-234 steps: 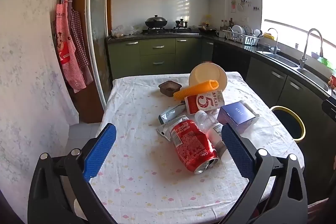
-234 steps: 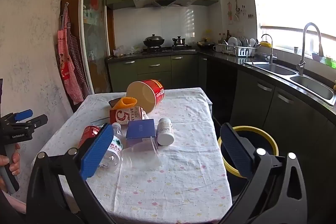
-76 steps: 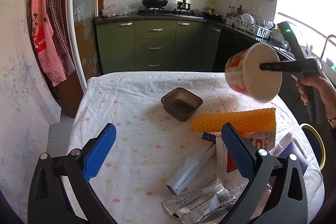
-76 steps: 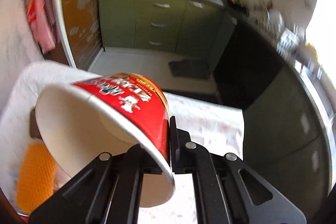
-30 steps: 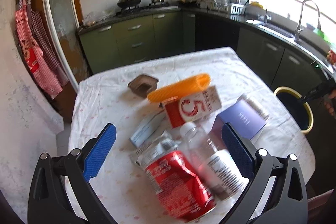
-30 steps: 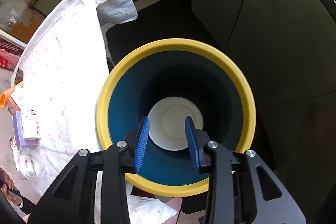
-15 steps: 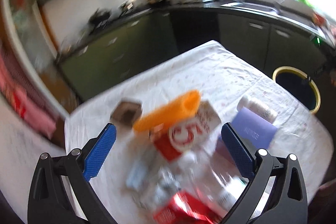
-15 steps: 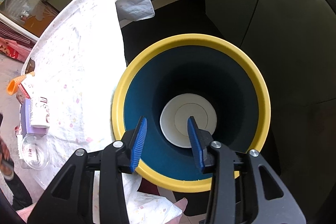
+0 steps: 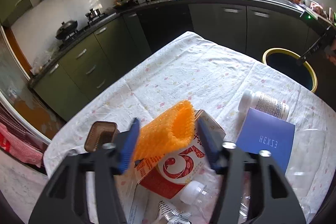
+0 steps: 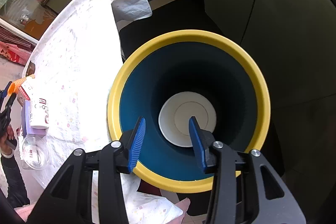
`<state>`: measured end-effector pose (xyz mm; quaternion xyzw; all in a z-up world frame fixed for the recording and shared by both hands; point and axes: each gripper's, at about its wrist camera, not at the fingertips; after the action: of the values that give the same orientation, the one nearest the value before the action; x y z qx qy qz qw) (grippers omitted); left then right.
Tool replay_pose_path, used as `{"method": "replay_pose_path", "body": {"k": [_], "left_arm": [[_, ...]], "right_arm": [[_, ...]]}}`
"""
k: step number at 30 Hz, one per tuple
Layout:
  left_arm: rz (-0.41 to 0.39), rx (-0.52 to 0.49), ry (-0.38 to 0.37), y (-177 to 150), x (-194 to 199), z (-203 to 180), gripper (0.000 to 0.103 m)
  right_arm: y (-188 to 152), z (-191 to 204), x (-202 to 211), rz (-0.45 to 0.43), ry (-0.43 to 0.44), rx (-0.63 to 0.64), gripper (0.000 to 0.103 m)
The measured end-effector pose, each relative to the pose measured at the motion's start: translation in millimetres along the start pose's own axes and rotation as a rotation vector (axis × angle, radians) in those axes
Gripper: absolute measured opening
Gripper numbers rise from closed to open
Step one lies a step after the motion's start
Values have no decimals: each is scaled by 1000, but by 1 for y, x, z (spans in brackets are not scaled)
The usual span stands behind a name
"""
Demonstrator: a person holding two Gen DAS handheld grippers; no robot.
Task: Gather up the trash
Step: 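Grasp the orange foam sponge with the left tool, then carry the orange sponge over the bin and open the left tool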
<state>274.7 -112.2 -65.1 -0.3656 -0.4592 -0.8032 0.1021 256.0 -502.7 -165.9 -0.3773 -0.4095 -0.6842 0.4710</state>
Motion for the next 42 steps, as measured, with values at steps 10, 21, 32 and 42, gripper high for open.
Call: {"method": "replay_pose_path", "body": {"k": [10, 21, 32, 42], "left_arm": [[-49, 5, 23, 2, 32, 5, 15], [-192, -40, -26, 47, 124, -34, 15], [-253, -245, -300, 121, 132, -175, 15], [-129, -330, -510, 172, 59, -302, 17]], "right_arm": [[-8, 12, 9, -46, 26, 20, 42], [-53, 19, 48, -153, 32, 73, 44], [-103, -26, 88, -247, -5, 25, 44], [-129, -74, 95, -262, 9, -44, 44]]}}
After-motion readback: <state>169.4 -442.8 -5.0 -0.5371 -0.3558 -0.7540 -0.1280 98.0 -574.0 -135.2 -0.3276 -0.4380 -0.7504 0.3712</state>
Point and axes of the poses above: each gripper's, at about its wrist camera, not at the fingertips, and x roughly against the way its jaws point, z to its left, y to its top, and after that the axes turned 6 degrees about y, right-handed
